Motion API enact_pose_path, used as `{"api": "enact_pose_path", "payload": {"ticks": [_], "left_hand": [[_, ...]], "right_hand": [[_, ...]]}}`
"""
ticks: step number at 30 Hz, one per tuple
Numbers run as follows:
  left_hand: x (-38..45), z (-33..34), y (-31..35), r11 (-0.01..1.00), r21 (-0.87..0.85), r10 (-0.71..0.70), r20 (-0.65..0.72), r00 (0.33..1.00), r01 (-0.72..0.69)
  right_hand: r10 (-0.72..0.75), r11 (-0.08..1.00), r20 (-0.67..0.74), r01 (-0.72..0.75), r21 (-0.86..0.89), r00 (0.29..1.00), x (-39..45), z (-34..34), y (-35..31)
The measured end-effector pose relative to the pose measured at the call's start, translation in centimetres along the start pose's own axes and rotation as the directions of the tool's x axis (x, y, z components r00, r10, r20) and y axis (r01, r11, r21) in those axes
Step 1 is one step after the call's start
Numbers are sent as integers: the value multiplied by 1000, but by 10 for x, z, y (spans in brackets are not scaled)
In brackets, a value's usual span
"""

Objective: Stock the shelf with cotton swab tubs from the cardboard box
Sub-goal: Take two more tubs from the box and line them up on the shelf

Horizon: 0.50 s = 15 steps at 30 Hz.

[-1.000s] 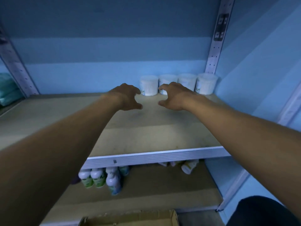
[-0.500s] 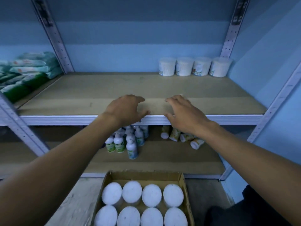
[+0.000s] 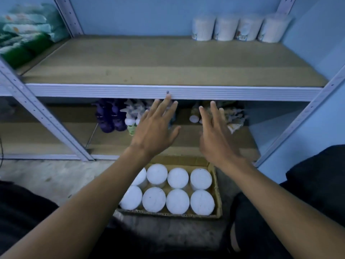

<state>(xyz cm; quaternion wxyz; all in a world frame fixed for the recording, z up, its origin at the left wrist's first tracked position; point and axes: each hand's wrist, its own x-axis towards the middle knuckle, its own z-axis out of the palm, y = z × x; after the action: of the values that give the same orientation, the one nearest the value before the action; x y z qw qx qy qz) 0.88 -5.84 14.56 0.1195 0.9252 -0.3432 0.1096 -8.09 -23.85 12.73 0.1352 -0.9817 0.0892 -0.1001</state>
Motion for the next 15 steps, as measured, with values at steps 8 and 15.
{"api": "enact_pose_path", "payload": {"ticks": [8,15], "left_hand": [[-58,102,6,979,-100,-116,436,892,176],[-86,152,14,966,-37,-160,687,709,254]], "right_hand": [[257,959,430,-282,-5,866,-59,82,21],[305,946,590,-307,-101,748,-88,137,34]]}}
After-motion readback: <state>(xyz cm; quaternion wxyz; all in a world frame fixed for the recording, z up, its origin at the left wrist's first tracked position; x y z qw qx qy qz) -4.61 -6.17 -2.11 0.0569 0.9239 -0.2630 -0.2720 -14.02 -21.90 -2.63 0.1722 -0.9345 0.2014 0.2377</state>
